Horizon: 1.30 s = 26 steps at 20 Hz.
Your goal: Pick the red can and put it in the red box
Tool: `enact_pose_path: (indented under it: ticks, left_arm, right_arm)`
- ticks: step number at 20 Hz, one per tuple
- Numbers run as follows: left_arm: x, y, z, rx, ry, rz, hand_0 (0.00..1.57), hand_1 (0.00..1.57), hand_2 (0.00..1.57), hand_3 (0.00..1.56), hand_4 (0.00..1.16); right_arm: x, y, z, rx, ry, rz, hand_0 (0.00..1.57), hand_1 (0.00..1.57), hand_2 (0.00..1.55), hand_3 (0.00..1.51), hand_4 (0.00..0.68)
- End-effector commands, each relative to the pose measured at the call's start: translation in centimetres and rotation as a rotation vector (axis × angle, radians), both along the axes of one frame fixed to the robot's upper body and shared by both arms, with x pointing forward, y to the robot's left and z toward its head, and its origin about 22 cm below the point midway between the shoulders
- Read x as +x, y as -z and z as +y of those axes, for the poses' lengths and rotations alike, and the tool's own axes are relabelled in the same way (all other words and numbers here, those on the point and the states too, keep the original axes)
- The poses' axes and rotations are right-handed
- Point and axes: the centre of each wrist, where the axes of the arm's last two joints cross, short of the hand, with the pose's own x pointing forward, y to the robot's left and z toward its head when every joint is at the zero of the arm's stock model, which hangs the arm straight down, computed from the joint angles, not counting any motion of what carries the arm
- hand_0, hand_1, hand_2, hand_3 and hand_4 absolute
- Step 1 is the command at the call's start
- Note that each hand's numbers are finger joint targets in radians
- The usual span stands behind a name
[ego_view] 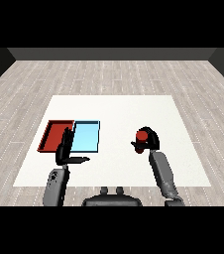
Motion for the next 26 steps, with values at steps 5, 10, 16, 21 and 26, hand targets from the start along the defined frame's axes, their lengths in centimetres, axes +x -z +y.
enact_pose_path:
  ticks: [5,10,16,21,26]
  left_arm:
    - [1.2,-1.8,-5.9,-0.017,0.113,0.064,0.00,0.00,0.00,0.00,0.00]
    - [2.3,-1.3,-8.8,-0.021,0.197,0.078,0.00,0.00,0.00,0.00,0.00]
    - [2.4,-2.6,-9.4,-0.015,0.220,0.076,0.00,0.00,0.00,0.00,0.00]
    - [2.1,-2.3,-11.7,-0.026,0.250,0.094,0.00,0.00,0.00,0.00,0.00]
    - [2.0,-2.8,-15.1,-0.013,0.276,0.112,0.00,0.00,0.00,0.00,0.00]
  right_arm:
    - [-0.6,-3.4,-0.3,0.012,-0.006,-0.051,1.43,1.43,1.44,1.42,0.653]
    - [-0.3,-3.8,6.1,0.025,-0.005,-0.062,1.42,1.42,1.44,1.42,0.652]
    - [0.4,-5.6,9.4,0.047,-0.031,-0.087,1.44,1.44,1.45,1.43,0.658]
    - [-0.6,-4.3,11.8,0.038,-0.061,-0.127,1.41,1.41,1.42,1.40,0.635]
    - [-2.1,-5.7,13.1,0.044,-0.095,-0.145,1.38,1.38,1.41,1.40,0.625]
